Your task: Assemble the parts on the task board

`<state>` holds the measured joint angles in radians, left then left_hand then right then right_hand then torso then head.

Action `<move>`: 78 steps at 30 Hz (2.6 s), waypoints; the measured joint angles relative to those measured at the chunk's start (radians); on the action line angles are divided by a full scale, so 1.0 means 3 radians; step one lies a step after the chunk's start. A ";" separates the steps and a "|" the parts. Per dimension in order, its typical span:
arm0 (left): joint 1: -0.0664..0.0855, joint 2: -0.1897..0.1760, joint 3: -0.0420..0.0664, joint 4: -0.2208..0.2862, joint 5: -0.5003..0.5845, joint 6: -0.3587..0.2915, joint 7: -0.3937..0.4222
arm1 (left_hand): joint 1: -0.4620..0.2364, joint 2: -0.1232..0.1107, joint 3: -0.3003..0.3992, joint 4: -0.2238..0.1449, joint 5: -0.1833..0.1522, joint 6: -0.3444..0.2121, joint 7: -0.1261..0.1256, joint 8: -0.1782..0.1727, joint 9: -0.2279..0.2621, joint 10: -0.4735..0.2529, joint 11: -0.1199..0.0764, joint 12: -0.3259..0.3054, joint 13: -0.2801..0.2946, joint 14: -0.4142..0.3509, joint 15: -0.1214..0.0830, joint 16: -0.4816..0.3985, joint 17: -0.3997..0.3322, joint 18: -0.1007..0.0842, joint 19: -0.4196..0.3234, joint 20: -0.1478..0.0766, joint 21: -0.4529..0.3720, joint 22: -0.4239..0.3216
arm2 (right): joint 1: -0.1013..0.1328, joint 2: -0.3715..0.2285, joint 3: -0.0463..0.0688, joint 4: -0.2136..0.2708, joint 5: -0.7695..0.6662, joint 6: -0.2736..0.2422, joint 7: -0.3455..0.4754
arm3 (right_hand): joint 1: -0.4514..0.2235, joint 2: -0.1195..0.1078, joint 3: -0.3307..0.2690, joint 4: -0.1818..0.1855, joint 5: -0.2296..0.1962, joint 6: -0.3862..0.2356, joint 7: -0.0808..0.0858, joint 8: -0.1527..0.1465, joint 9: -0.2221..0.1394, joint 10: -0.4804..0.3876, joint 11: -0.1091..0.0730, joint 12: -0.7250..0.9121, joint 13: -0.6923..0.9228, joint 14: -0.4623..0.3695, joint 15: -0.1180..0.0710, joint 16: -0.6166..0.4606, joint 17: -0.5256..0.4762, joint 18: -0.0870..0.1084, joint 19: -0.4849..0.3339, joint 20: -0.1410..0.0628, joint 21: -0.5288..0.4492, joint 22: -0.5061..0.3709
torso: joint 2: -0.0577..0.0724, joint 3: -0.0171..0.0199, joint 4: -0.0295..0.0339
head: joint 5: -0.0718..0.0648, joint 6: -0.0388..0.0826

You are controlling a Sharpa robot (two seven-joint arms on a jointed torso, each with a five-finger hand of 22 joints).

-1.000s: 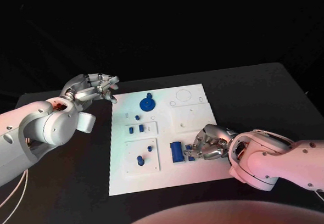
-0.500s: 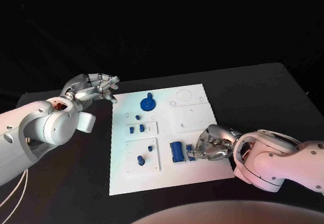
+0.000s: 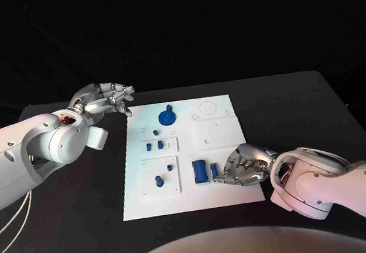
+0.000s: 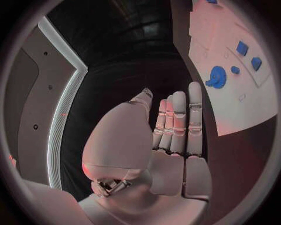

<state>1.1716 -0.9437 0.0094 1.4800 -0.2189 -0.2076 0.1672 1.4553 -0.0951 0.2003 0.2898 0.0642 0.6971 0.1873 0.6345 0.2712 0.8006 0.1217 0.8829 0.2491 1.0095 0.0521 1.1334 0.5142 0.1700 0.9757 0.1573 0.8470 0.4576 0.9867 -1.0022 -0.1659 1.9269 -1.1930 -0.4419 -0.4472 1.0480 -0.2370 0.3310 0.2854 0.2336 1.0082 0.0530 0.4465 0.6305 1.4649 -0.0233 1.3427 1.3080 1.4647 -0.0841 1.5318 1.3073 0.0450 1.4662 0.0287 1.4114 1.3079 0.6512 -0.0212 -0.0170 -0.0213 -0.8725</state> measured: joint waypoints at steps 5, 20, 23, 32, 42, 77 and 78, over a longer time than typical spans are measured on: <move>0.0000 0.0001 0.0000 -0.0001 0.0000 0.0000 -0.0001 | 0.0000 0.0000 0.0000 0.0000 0.0000 0.0000 0.0000 0.0000 0.0000 0.0000 0.0000 0.0000 -0.0003 0.0000 0.0000 0.0000 0.0000 0.0000 0.0000 0.0000 0.0000 0.0000 | -0.0002 -0.0002 0.0000 -0.0030 0.0017 0.0042 0.0025 | 0.0048 0.0020 -0.0008 -0.0008 0.0000 0.0000 0.0000 0.0000 -0.0001 0.0000 0.0000 0.0000 0.0000 0.0000 0.0000 0.0000 0.0000 0.0000 0.0000 0.0000 0.0000 0.0000 | 0.0001 -0.0002 0.0002 | -0.0003 0.0000; 0.0000 0.0003 0.0000 -0.0001 0.0000 0.0003 -0.0002 | -0.0018 -0.0018 0.0023 0.0004 0.0000 0.0000 0.0000 0.0000 -0.0005 0.0000 0.0000 0.0000 -0.0007 0.0000 0.0000 0.0000 0.0000 0.0000 0.0000 0.0000 0.0000 -0.0007 | -0.0006 0.0128 0.0001 -0.0204 0.0022 0.0068 0.0031 | 0.0109 0.0083 -0.0031 -0.0003 0.0000 0.0002 0.0002 0.0001 -0.0004 0.0000 0.0000 0.0013 -0.0001 0.0000 0.0000 0.0000 0.0000 0.0000 0.0000 0.0000 0.0000 -0.0001 | 0.0003 -0.0004 0.0008 | 0.0002 0.0000; 0.0000 0.0005 0.0000 -0.0001 0.0000 0.0004 -0.0002 | -0.0018 -0.0018 0.0023 0.0004 0.0000 0.0000 0.0000 0.0000 -0.0005 0.0000 0.0000 0.0000 -0.0007 0.0000 0.0000 0.0000 0.0000 0.0000 0.0000 0.0000 0.0000 -0.0007 | -0.0006 0.0171 0.0003 -0.0240 0.0019 0.0070 0.0028 | 0.0123 0.0097 -0.0036 0.0001 0.0000 0.0017 0.0007 0.0002 -0.0004 0.0000 0.0000 0.0013 -0.0001 0.0000 0.0000 0.0000 0.0000 0.0000 0.0000 0.0000 0.0000 -0.0001 | 0.0002 -0.0003 0.0008 | 0.0004 0.0000; 0.0000 0.0006 0.0000 -0.0001 -0.0001 0.0007 -0.0002 | -0.0018 -0.0018 0.0023 0.0004 0.0000 0.0000 0.0000 0.0000 -0.0005 0.0000 0.0000 0.0000 -0.0007 0.0000 0.0000 0.0000 0.0000 0.0000 0.0012 -0.0012 0.0000 -0.0007 | -0.0004 0.0211 0.0009 -0.0278 -0.0002 0.0088 0.0027 | 0.0273 0.0086 -0.0068 -0.0031 0.0001 0.0035 0.0002 -0.0021 -0.0006 0.0000 0.0000 0.0013 -0.0001 0.0000 0.0000 0.0000 0.0000 0.0000 0.0000 0.0000 0.0000 -0.0001 | 0.0001 -0.0002 0.0004 | 0.0006 0.0000; -0.0001 0.0006 0.0000 -0.0005 -0.0001 0.0008 0.0004 | -0.0018 -0.0018 0.0023 0.0004 0.0000 0.0000 0.0000 0.0000 -0.0005 0.0000 0.0000 0.0000 -0.0007 0.0000 0.0000 0.0000 0.0000 0.0000 0.0012 -0.0012 -0.0013 -0.0007 | 0.0010 0.0083 0.0006 -0.0145 0.0013 -0.0008 0.0114 | 0.0273 0.0086 -0.0154 0.0004 0.0001 0.0002 0.0033 -0.0048 -0.0027 0.0009 0.0011 0.0013 -0.0002 0.0002 0.0002 0.0000 0.0000 0.0000 0.0000 0.0000 -0.0040 -0.0002 | -0.0008 -0.0004 -0.0004 | 0.0009 0.0008; -0.0173 0.0598 -0.0056 -0.0691 0.0656 -0.0219 0.0805 | -0.1356 0.0196 -0.0377 -0.0691 -0.0149 -0.1645 -0.0436 -0.1693 -0.0814 -0.1871 -0.0203 -0.2648 -0.0769 -0.2625 0.0010 -0.3514 -0.1529 -0.0392 -0.2498 -0.0240 -0.2668 -0.1462 | 0.0474 0.0849 0.0178 -0.2189 0.2884 -0.0213 0.2610 | -0.0270 0.0596 -0.0611 -0.0782 -0.0552 -0.2553 0.0030 -0.1292 -0.1698 -0.3945 0.0240 -0.4331 -0.4120 -0.3962 0.0407 -0.4813 -0.3979 0.0028 -0.4009 0.0135 -0.4634 -0.3674 | -0.0257 0.0009 -0.0077 | 0.0026 0.0627; -0.0182 0.0597 -0.0056 -0.0655 0.0656 -0.0241 0.0805 | -0.1518 0.0216 -0.0427 -0.0740 -0.0149 -0.1763 -0.0469 -0.1766 -0.0830 -0.2010 -0.0239 -0.2699 -0.0779 -0.2753 -0.0022 -0.3560 -0.1562 -0.0392 -0.2630 -0.0290 -0.2697 -0.1473 | 0.0458 0.0841 0.0199 -0.2136 0.2907 -0.0233 0.2615 | -0.0591 0.0628 -0.0696 -0.0812 -0.0592 -0.2694 -0.0005 -0.1326 -0.1768 -0.4108 0.0212 -0.4355 -0.4162 -0.4122 0.0385 -0.4864 -0.4045 0.0027 -0.4162 0.0095 -0.4646 -0.3793 | -0.0262 0.0011 -0.0070 | 0.0029 0.0646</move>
<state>1.1170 -0.7644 -0.0073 1.2835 -0.0222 -0.2799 0.4088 1.0000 -0.0302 0.0723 0.0677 0.0195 0.1682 0.0466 0.1047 0.0222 0.1976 0.0499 0.0731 0.0155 0.1836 0.0455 0.0653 0.0456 0.0524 0.1868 0.0704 0.0380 0.0158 1.1240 -0.7498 -0.1062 1.2861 -0.3207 -0.5118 0.3374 0.8707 -0.0487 0.1221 0.0418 0.0559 0.2000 0.0514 0.0489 0.1003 0.2323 0.0404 0.0361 0.0594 0.2283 0.0314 0.0727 0.0939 0.0529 0.2177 0.0573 0.0176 0.1699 0.5726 -0.0179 -0.0380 -0.0125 -0.6788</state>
